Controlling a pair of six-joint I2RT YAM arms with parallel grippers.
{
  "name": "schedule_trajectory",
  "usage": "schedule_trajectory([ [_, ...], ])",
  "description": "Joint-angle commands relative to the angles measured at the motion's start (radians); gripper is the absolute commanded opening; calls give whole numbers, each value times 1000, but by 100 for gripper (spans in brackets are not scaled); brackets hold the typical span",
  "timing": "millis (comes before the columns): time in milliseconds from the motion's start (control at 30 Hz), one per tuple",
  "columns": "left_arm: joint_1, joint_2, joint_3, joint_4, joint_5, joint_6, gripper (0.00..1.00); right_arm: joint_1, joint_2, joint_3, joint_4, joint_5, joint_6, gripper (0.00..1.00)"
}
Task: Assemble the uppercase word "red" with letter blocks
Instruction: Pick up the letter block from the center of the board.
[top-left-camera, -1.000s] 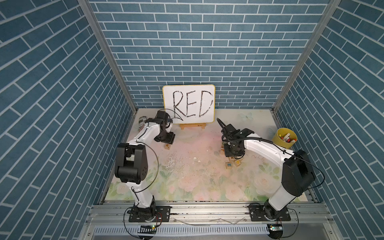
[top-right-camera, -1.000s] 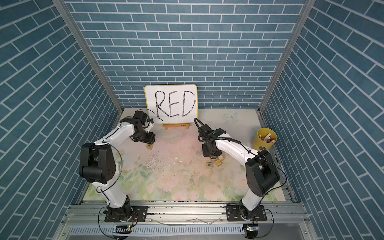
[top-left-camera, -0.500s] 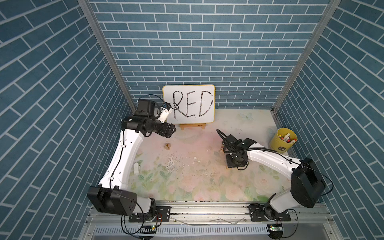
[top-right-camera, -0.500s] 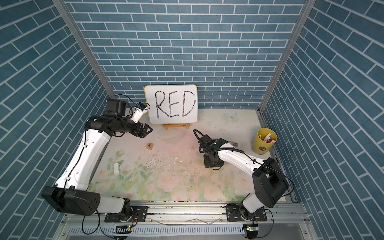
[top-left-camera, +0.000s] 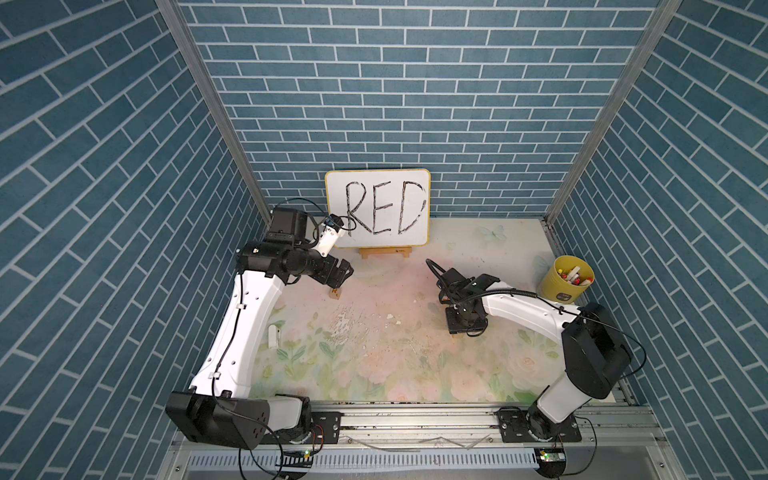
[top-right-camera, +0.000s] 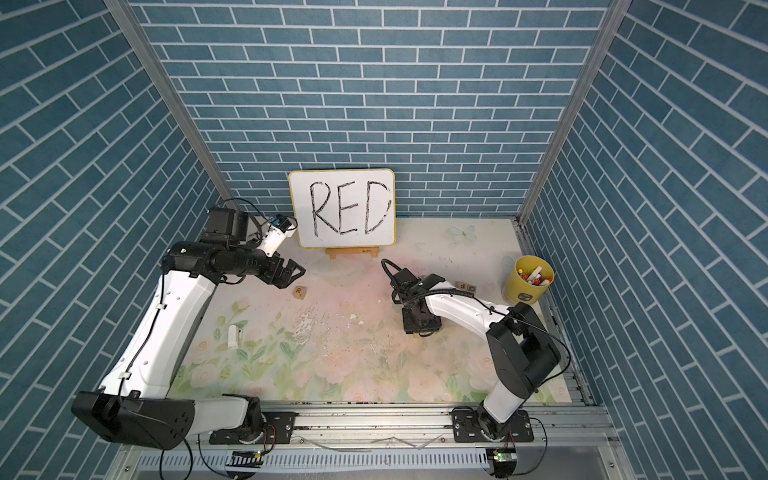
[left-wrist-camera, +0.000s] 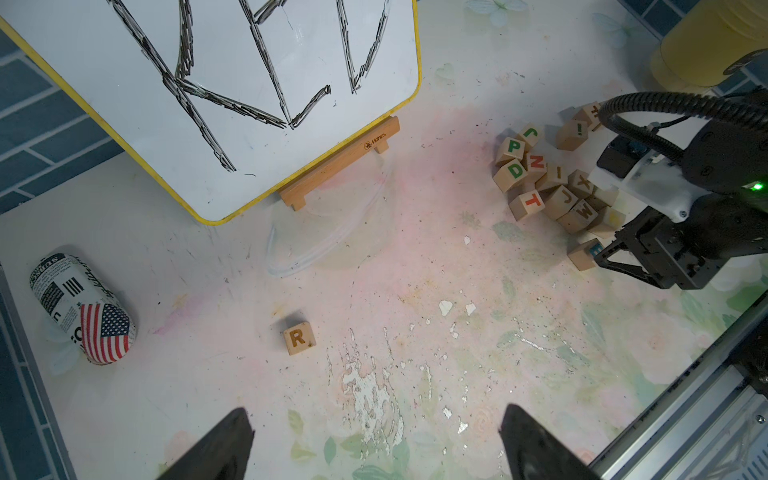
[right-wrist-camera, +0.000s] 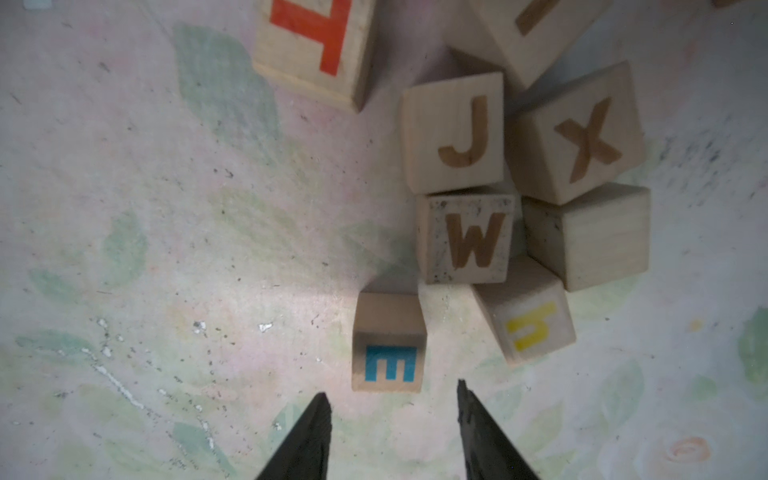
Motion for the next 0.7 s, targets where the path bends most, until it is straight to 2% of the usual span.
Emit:
schedule_trajectory([
  [0, -5, -18, -5, -8, 8, 2, 96, 8, 25, 30, -8, 15, 51, 51],
  [367, -10, -13, -36, 16, 34, -21, 96, 8, 67, -8, 58, 5, 92, 49],
  [667, -20, -2, -53, 31, 36, -42, 95, 10, 114, -9, 95, -13, 93, 44],
])
